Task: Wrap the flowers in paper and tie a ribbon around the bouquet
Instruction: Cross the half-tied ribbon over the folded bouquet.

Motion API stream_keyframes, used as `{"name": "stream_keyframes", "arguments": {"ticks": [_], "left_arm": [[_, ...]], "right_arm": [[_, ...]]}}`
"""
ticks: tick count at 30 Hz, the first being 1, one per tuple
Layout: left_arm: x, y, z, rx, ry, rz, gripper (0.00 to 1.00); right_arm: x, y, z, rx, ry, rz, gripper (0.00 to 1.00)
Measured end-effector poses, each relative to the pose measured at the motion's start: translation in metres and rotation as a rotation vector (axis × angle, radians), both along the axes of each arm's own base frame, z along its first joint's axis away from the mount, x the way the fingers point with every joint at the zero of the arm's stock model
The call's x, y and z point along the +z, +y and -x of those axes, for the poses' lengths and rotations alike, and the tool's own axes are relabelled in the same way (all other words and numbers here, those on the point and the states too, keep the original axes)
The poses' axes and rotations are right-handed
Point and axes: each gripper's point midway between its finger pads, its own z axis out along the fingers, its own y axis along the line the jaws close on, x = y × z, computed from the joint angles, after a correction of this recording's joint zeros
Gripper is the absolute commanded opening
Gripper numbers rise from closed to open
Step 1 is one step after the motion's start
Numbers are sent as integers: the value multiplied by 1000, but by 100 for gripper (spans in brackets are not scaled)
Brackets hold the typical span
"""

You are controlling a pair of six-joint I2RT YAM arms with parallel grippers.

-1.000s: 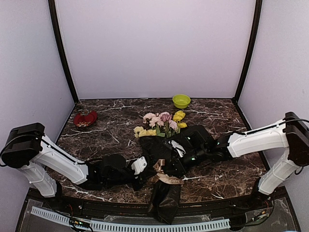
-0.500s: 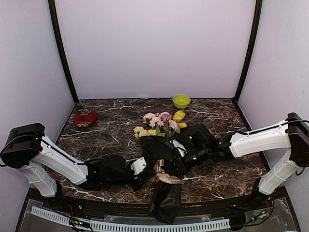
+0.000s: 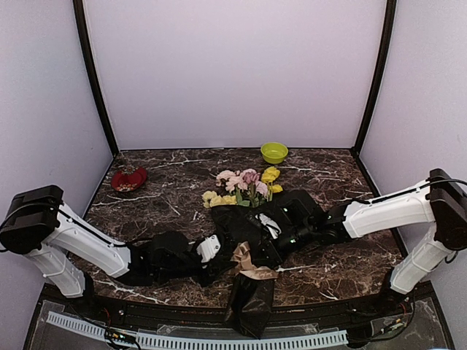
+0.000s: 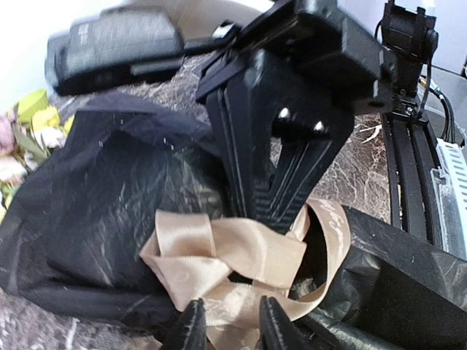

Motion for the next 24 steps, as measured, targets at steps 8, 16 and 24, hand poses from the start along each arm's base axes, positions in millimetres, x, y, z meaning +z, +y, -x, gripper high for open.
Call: {"name": "stream_keyframes", "arguments": {"ticks": [8, 16, 24], "left_arm": [[26, -11, 0, -34, -34, 22, 34], [35, -32, -12, -18, -50, -8, 33], [9, -32, -9, -32, -18, -86, 19]], "right_arm": [[0, 0, 0, 0, -2, -2, 0], [1, 1, 0, 1, -2, -3, 0], [1, 1, 0, 1, -3, -3, 0]]}}
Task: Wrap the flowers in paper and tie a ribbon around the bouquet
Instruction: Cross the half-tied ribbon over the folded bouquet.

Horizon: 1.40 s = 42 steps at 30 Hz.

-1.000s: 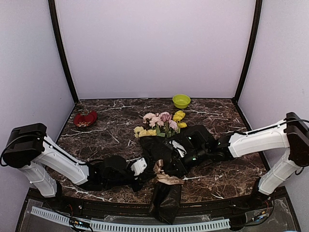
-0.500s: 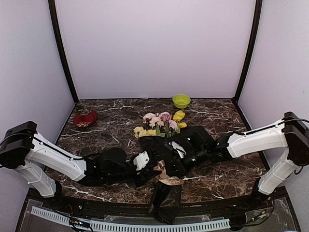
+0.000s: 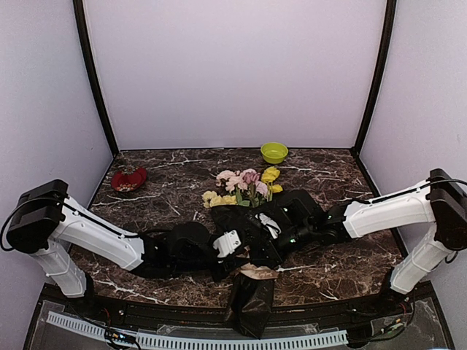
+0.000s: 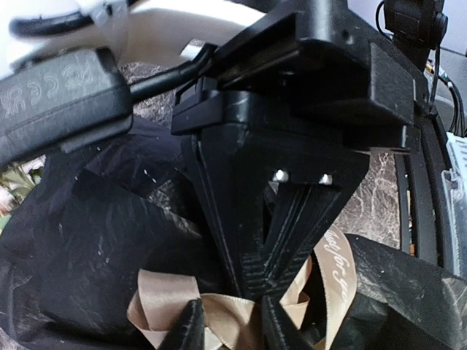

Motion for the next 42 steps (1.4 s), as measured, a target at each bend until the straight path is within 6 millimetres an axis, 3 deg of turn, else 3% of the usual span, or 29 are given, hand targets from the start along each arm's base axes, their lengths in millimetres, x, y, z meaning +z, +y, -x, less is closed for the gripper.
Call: {"name": "stream_keyframes", "arguments": {"ticks": [5, 30, 37, 42], "left_arm": [[-2, 0, 1, -7, -1, -9, 0], [-10, 33, 8, 55, 50, 64, 0], [-8, 30, 8, 60, 59, 95, 0], [-1, 24, 8, 50, 56, 118, 0]], "right_arm": [[0, 0, 0, -1, -1, 0, 0], [1, -4, -3, -31, 7, -3, 0], [0, -4, -4, -33, 7, -1, 20], [3, -4, -4, -34, 0, -5, 25]]}}
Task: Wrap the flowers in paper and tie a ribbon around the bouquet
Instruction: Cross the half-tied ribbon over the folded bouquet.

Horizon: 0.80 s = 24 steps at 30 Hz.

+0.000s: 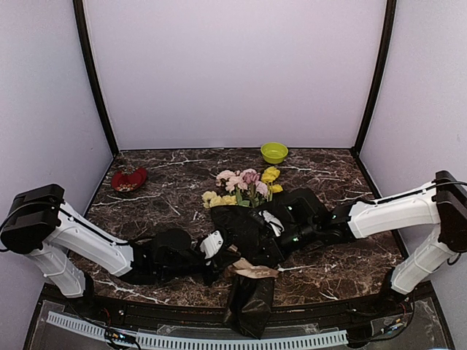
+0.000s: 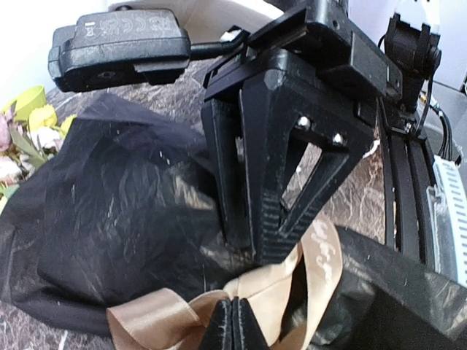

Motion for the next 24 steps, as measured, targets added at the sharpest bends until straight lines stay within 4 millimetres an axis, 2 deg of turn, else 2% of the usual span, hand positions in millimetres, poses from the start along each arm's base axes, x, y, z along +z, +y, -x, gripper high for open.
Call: {"name": "stream_keyframes", "arguments": {"ticks": [6, 8, 12, 23, 24], "left_arm": [[16, -10, 0, -20, -11, 54, 0], [19, -15, 0, -29, -10, 63, 0], [18, -25, 0, -43, -7, 69, 0], [15, -27, -2, -35, 7, 74, 0], [16, -27, -2, -31, 10, 75, 0]], "right_arm": [[29, 0, 0, -4, -62, -98, 25], [33, 1, 1, -4, -68, -122, 25], [29, 0, 3, -9, -60, -131, 25], [30, 2, 4, -9, -82, -176, 25], [29, 2, 4, -9, -84, -180, 30]]}}
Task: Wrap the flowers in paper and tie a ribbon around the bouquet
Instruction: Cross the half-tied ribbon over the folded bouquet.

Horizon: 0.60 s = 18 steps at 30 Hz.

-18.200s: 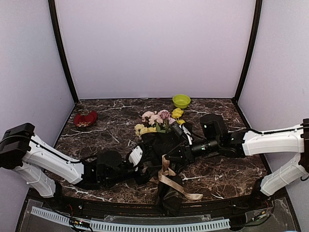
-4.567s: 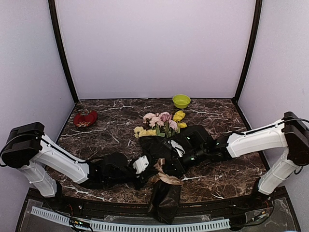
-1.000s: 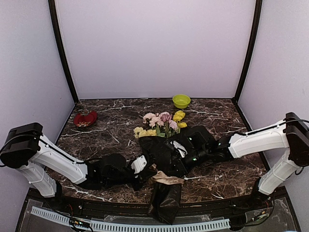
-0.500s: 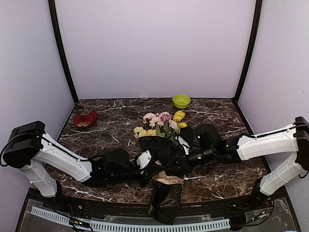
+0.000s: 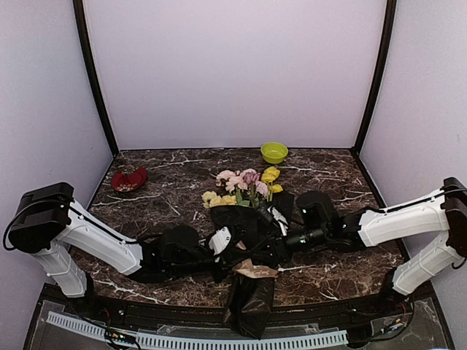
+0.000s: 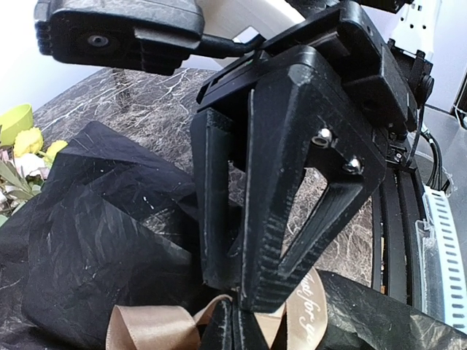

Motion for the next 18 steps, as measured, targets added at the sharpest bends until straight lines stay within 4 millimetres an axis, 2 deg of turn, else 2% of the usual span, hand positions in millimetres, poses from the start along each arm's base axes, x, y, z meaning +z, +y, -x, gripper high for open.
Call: {"name": "stream_keyframes", "arguments": {"ticks": [11, 18], "left_arm": [[9, -2, -1, 18, 27, 57, 0], [7, 0, -1, 22, 39, 58, 0]], "right_arm": [[-3, -15, 16, -7, -37, -44, 31], [-6, -12, 12, -29, -71, -56, 32]]}}
